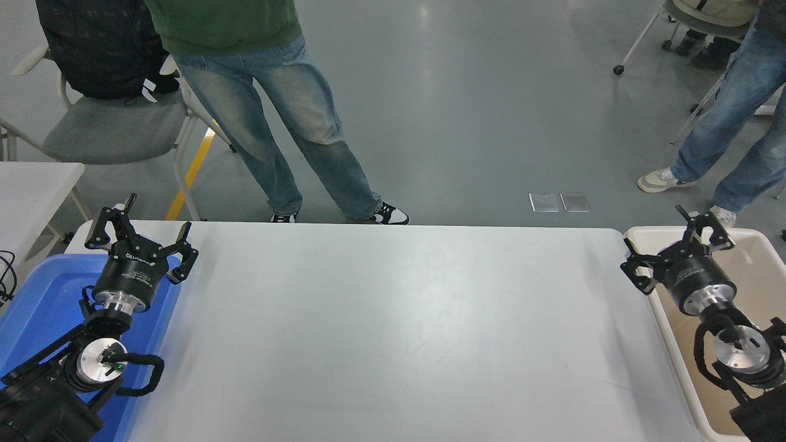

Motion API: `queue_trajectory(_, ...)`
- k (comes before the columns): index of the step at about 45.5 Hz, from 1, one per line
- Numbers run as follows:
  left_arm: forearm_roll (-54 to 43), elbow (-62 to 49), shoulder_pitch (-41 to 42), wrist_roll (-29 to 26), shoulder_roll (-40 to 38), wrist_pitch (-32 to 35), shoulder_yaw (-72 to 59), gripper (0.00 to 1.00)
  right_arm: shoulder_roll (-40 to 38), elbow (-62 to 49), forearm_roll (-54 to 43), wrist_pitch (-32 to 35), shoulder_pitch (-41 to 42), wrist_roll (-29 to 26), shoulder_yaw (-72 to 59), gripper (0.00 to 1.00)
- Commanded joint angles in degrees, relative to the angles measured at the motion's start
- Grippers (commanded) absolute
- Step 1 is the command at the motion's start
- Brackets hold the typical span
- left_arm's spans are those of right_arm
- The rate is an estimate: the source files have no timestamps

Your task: Clean the table surface

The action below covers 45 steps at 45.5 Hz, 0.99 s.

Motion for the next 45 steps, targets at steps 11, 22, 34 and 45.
queue_trajectory(11, 0.00, 0.00, 0.01, 0.00, 0.00, 0.00, 0.00, 0.99, 6.62, -0.38, -10.51, 0.04, -0.15, 7.75, 0.23, 1.00)
queue_trajectory(22, 0.00, 0.00, 0.01, 0.00, -0.08, 0.00, 0.00, 0.99, 6.54, -0.47, -10.51, -0.40, -0.07, 8.28, 0.23, 1.00)
queue_trajectory(34, 0.00, 0.00, 0.01, 0.00, 0.00, -0.09, 0.00, 0.99, 6.36, -0.99, -10.51, -0.58, -0.24, 8.28, 0.15, 1.00)
queue_trajectory(45, 0.00, 0.00, 0.01, 0.00, 0.00, 0.00, -0.09, 0.99, 6.27, -0.91, -10.42, -0.49, -0.33, 8.28, 0.15, 1.00)
